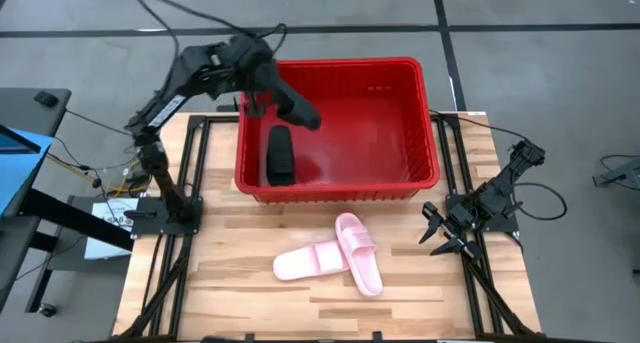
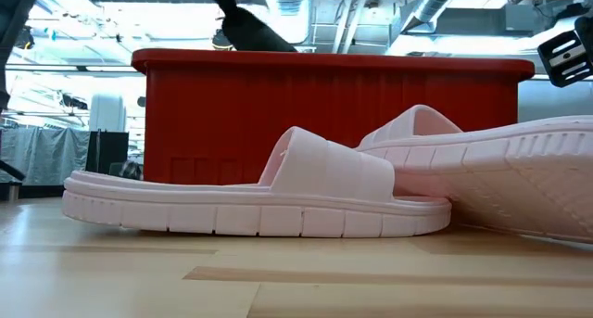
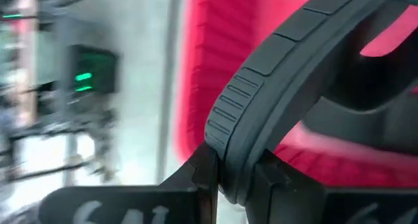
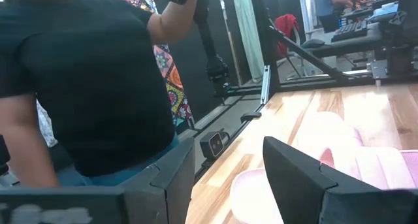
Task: Pick and place slides into bin
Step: Put the black slide into the red container
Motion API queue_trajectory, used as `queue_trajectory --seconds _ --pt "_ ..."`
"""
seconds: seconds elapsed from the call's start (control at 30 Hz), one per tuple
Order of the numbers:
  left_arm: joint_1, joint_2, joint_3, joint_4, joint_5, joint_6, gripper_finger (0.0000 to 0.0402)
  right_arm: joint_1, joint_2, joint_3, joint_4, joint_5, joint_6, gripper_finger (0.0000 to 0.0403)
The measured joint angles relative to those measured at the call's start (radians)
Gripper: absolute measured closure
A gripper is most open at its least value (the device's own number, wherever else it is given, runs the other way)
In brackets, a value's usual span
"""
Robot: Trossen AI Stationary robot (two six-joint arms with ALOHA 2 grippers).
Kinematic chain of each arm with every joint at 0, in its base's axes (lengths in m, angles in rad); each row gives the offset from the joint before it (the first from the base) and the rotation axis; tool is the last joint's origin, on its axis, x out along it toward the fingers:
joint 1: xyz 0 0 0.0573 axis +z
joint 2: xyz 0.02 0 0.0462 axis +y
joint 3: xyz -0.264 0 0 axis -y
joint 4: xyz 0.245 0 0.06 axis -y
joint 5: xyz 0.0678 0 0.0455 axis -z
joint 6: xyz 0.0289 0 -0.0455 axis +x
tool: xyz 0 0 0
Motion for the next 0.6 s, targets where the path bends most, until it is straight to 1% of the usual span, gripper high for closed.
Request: queue_trajectory --seconds 0.07,0.2,0.43,0.6 --pt "0.024 0.030 0.000 -0.004 0.074 0.001 0.0376 0.000 0.000 0.000 0.000 0.000 0.000 0.0230" --pt "0.051 0.086 0.000 -0.117 0.083 0.001 0.0376 0.000 0.000 0.000 0.000 0.000 0.000 0.0230" --pt "0.031 0.153 0.001 -0.109 0.145 -0.017 0.0376 0.000 0.000 0.000 0.000 0.000 0.000 0.0230" --pt "-0.003 0.181 -0.001 -0.103 0.163 -0.033 0.0376 0.000 0.000 0.000 0.000 0.000 0.000 0.0230"
